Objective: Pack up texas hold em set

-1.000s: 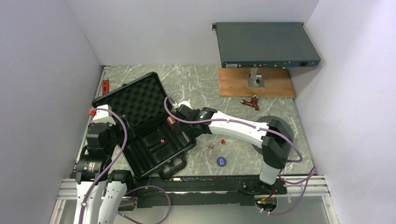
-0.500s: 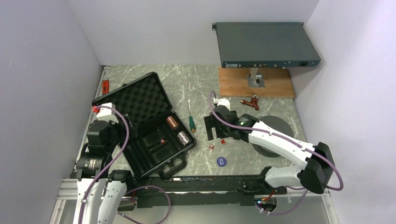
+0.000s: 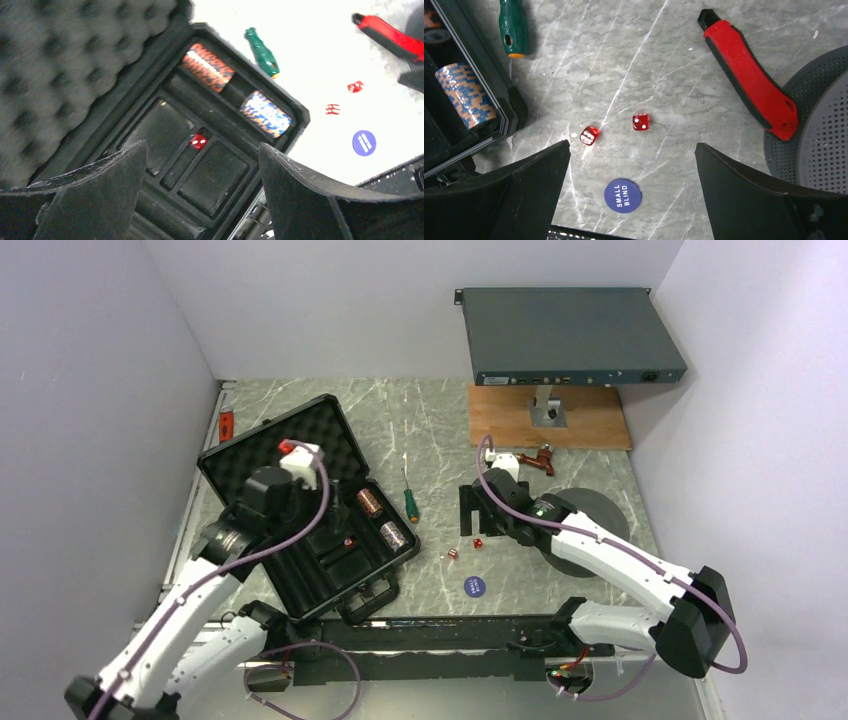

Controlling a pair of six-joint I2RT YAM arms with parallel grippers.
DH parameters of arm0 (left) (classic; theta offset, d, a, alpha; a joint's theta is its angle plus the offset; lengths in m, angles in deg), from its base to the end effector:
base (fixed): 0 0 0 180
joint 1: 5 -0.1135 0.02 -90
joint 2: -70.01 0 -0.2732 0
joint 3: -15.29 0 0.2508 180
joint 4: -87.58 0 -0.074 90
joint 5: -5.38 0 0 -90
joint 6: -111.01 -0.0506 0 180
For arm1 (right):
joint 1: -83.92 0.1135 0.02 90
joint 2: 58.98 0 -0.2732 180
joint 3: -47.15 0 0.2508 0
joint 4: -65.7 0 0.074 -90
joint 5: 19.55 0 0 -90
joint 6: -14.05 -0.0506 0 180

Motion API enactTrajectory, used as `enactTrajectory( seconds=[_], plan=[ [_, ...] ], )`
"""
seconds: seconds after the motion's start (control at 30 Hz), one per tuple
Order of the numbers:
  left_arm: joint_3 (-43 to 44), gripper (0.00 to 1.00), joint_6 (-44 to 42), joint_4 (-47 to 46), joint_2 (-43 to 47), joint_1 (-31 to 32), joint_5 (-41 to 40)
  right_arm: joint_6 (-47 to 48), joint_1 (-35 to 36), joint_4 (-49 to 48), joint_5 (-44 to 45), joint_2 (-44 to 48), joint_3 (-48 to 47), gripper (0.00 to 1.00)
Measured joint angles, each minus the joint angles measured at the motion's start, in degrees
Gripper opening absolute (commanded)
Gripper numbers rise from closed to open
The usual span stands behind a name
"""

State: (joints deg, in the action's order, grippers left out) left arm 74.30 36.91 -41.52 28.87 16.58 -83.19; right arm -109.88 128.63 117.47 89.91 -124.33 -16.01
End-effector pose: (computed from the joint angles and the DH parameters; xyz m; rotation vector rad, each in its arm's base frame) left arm 0.1459 -0.0591 0.3023 0.1225 2.1715 -0.4049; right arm 0.1741 0.1486 0.2538 -0.0938 2.4442 0.1794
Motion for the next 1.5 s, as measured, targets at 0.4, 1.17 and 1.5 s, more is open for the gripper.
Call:
enactTrajectory(
  seconds=[0.4,1.17,1.5],
  plan=[
    [6.0,0.80,-0.8,-10.2,-18.7,26.7,-7.9,-2.3,-5.4,1.8,4.2,4.9,-4.7,1.00],
    [24.0,0.62,12.5,-13.3,-54.1,43.7,-19.5,-1.9,-6.4,1.3,22.3,18.7,-13.7,1.00],
    [25.4,0.55,17.4,-11.1,-59.7,44.9,-19.3,-0.1,-6.4,-0.9,22.3,20.7,-13.6,1.00]
  ],
)
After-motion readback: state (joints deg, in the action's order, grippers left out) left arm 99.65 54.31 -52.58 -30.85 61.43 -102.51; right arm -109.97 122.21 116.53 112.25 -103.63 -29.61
